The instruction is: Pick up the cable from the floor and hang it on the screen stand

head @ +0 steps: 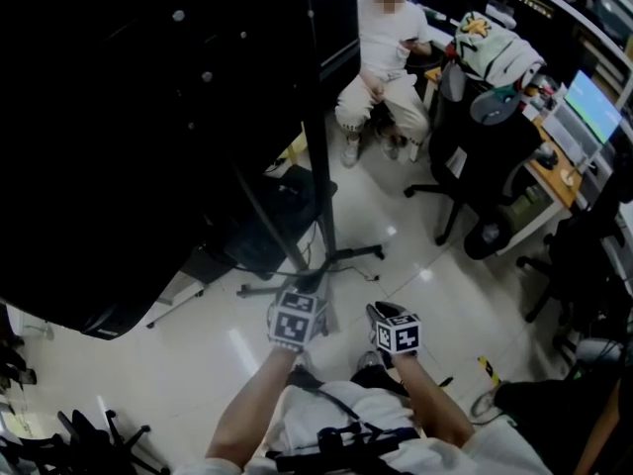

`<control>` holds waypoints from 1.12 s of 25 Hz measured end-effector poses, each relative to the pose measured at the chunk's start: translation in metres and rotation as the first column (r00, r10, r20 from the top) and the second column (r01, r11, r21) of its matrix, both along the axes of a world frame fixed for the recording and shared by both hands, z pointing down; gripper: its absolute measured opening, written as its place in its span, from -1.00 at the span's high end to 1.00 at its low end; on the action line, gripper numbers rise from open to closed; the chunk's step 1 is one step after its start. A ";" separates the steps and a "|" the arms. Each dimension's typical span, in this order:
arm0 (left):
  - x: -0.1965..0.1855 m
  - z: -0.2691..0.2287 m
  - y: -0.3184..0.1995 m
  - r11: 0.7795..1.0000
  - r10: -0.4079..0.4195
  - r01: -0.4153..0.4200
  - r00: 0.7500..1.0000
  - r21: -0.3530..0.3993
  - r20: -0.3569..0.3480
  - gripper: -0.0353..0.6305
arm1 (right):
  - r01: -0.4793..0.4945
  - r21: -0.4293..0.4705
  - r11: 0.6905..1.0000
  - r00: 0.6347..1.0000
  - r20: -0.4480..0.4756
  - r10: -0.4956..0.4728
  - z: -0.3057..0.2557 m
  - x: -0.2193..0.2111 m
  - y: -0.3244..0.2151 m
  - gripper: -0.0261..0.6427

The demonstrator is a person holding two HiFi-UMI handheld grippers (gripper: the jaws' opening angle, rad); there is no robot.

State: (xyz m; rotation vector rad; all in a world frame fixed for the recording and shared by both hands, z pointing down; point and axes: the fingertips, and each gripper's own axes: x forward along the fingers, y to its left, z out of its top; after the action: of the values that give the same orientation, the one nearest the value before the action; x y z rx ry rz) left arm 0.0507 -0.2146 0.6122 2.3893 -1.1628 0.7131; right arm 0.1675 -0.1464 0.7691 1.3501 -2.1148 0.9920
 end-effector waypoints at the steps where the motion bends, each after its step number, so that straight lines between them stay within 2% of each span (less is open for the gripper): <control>1: 0.002 -0.010 -0.002 1.000 -0.003 0.003 1.000 0.015 -0.001 0.84 | 0.005 0.003 1.000 1.000 0.002 -0.005 -0.001 0.001 -0.002 0.53; 4: 0.005 -0.041 -0.008 0.998 -0.011 0.012 1.000 0.058 -0.010 0.85 | 0.021 0.007 1.000 1.000 0.010 -0.021 0.001 -0.001 -0.009 0.46; 12: -0.015 -0.110 -0.019 0.988 -0.032 0.037 0.999 0.152 -0.037 0.84 | 0.079 0.045 0.996 0.996 0.032 -0.081 -0.015 -0.029 -0.025 0.46; 16: -0.029 -0.140 -0.021 0.978 -0.033 0.037 0.999 0.206 -0.023 0.84 | 0.116 0.047 0.992 0.992 0.051 -0.118 -0.015 -0.046 -0.031 0.27; 23: -0.053 -0.189 -0.015 0.959 -0.025 0.038 0.998 0.281 -0.051 0.84 | 0.182 0.054 0.982 0.982 0.036 -0.184 -0.021 -0.076 -0.029 0.21; 28: -0.065 -0.208 -0.013 0.949 -0.015 0.035 0.998 0.312 -0.069 0.84 | 0.151 0.038 0.988 0.988 0.005 -0.152 -0.012 -0.070 -0.034 0.21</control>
State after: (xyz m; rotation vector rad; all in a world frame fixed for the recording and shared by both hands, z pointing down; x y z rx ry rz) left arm -0.0139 -0.2279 0.4037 2.6266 -1.3632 0.4648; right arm 0.0976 -0.1805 0.7574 1.1837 -2.2151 0.9015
